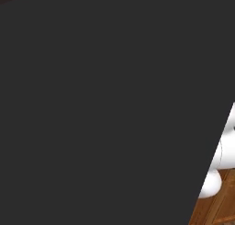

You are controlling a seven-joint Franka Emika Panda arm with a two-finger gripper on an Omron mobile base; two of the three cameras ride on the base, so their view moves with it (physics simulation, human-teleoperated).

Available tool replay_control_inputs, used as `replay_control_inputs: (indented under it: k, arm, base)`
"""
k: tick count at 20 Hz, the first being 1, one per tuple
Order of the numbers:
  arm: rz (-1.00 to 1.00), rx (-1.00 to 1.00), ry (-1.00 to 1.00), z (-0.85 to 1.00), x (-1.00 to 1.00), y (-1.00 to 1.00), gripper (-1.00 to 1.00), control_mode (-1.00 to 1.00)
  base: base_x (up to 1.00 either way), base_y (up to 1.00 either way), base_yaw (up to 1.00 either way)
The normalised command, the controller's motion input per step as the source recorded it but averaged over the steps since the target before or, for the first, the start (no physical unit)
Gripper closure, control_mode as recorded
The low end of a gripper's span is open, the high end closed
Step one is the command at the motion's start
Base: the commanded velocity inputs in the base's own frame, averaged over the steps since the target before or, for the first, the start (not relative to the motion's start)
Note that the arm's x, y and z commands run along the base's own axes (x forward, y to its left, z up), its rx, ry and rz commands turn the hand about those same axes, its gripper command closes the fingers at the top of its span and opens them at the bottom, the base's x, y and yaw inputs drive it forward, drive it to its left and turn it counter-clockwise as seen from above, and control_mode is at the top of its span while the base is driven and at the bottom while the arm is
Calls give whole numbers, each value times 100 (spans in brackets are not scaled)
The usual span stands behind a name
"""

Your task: Sort all alcoholic drinks to one cabinet, and non-alcoholic drinks to the other.

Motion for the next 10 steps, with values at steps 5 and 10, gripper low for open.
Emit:
replay_control_inputs:
  k: [5, 10]
  arm:
    - [0, 0, 0, -8, 14, 0, 100, -100]
    - [0, 1, 0, -5, 10, -1, 100, -100]
  base:
    - [0, 0, 0]
    - [0, 0, 0]
